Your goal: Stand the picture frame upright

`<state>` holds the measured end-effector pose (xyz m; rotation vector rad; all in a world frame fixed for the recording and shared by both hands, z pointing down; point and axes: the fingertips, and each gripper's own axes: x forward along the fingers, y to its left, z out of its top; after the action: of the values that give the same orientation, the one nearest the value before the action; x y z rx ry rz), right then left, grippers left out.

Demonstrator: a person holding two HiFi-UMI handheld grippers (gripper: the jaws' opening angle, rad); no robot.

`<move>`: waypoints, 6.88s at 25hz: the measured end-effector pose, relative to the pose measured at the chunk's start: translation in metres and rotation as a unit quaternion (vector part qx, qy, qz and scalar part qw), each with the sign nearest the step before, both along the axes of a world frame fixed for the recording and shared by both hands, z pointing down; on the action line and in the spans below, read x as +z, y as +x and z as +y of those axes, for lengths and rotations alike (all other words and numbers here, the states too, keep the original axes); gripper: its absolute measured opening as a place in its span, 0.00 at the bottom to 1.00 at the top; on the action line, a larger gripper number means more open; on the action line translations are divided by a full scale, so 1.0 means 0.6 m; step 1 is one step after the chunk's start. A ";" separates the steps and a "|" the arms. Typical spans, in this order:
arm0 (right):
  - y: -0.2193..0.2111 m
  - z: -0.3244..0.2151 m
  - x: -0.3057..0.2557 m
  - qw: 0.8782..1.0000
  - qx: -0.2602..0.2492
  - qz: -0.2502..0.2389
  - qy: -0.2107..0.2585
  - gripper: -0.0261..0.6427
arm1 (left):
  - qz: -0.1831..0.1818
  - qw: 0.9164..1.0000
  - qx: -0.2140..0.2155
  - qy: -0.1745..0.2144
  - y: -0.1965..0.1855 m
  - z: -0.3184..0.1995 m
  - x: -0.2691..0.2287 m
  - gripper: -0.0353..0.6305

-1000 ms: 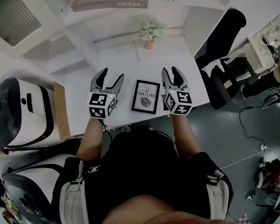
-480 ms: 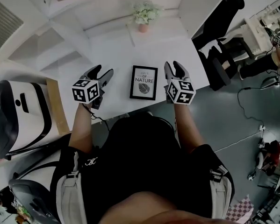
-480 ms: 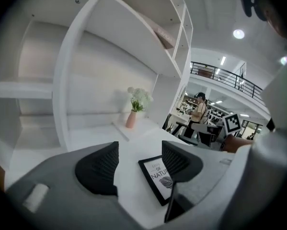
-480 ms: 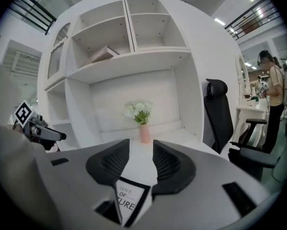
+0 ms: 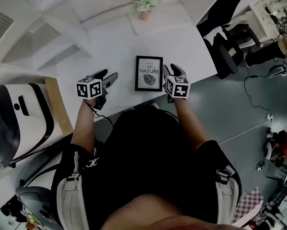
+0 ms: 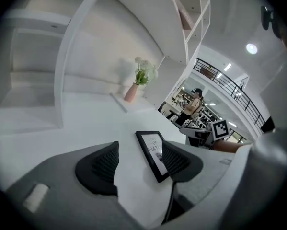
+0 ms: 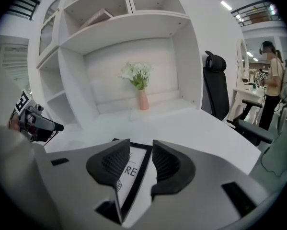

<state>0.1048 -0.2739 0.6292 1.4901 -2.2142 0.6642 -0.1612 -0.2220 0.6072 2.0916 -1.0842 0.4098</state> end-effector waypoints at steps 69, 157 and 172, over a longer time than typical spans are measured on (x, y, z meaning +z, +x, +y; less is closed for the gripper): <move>-0.027 0.047 0.181 0.941 -0.016 -0.198 -0.274 0.15 | 0.148 0.968 0.007 -0.203 0.195 0.007 0.165 0.42; -0.597 -0.035 -0.034 0.965 -0.244 -0.009 0.095 0.13 | -0.180 0.961 -0.130 0.167 -0.356 -0.042 0.033 0.20; -0.605 -0.068 0.008 0.967 -0.240 0.004 0.082 0.14 | -0.161 0.968 -0.124 0.150 -0.358 -0.064 0.080 0.20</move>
<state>-0.2579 -0.3146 0.6339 0.9516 -2.5374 0.3231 -0.3758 -0.2607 0.6553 2.1552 -1.6673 0.4980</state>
